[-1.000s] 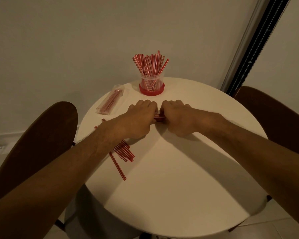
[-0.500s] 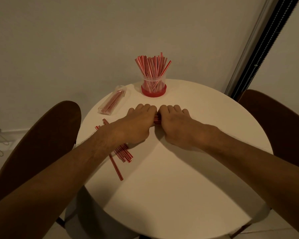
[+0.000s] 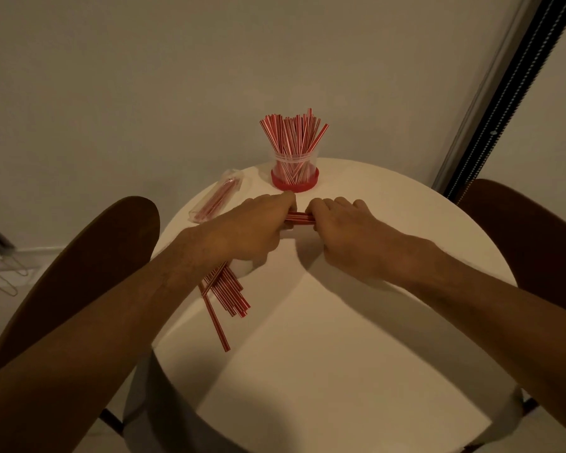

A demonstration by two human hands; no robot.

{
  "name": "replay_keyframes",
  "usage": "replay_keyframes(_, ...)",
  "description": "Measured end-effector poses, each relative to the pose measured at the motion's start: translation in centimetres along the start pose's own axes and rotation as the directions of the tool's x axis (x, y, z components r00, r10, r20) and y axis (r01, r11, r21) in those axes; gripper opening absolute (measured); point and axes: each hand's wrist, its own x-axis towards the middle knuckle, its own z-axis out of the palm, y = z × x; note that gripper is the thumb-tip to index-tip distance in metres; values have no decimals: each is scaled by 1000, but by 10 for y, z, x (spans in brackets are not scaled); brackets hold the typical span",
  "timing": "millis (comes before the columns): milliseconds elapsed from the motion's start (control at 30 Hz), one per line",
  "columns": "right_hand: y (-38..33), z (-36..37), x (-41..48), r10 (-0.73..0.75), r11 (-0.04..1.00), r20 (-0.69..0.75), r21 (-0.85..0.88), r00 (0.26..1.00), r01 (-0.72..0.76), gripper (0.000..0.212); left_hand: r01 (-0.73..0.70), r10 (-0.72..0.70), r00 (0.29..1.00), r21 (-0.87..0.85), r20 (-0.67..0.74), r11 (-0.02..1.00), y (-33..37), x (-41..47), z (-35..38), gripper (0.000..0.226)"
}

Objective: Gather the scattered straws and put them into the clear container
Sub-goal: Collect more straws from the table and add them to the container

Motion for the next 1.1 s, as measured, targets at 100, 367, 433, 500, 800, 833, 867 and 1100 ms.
replay_keyframes(100,9,-7,10,-24,1000,15,7,1000,24,9,-7,11,999,-112,40,994,2,7,-11,22)
replay_keyframes(367,29,-17,38,-58,981,92,192,994,39,28,12,-5,1000,-413,18,911,7,18,-39,14)
replay_keyframes(433,31,-21,43,-61,970,28,237,998,53,31,19,-23,1000,-491,-1,871,8,21,-43,18)
replay_keyframes(500,34,-26,48,-75,970,-2,232,997,73,33,18,-29,1000,-551,-11,834,7,23,-49,25)
replay_keyframes(800,42,-47,66,-93,969,-23,229,995,96,43,-77,-278,932,-878,-232,473,-1,36,-57,50)
replay_keyframes(833,41,-45,72,-107,969,-15,224,994,107,43,-72,-315,922,-901,-224,429,1,40,-57,59)
replay_keyframes(867,38,-44,77,-127,966,-9,227,992,126,44,-74,-338,915,-914,-221,398,3,44,-57,66)
replay_keyframes(1100,20,-51,101,-251,874,-73,412,965,258,20,-107,-464,837,-917,-292,383,1,58,-63,72)
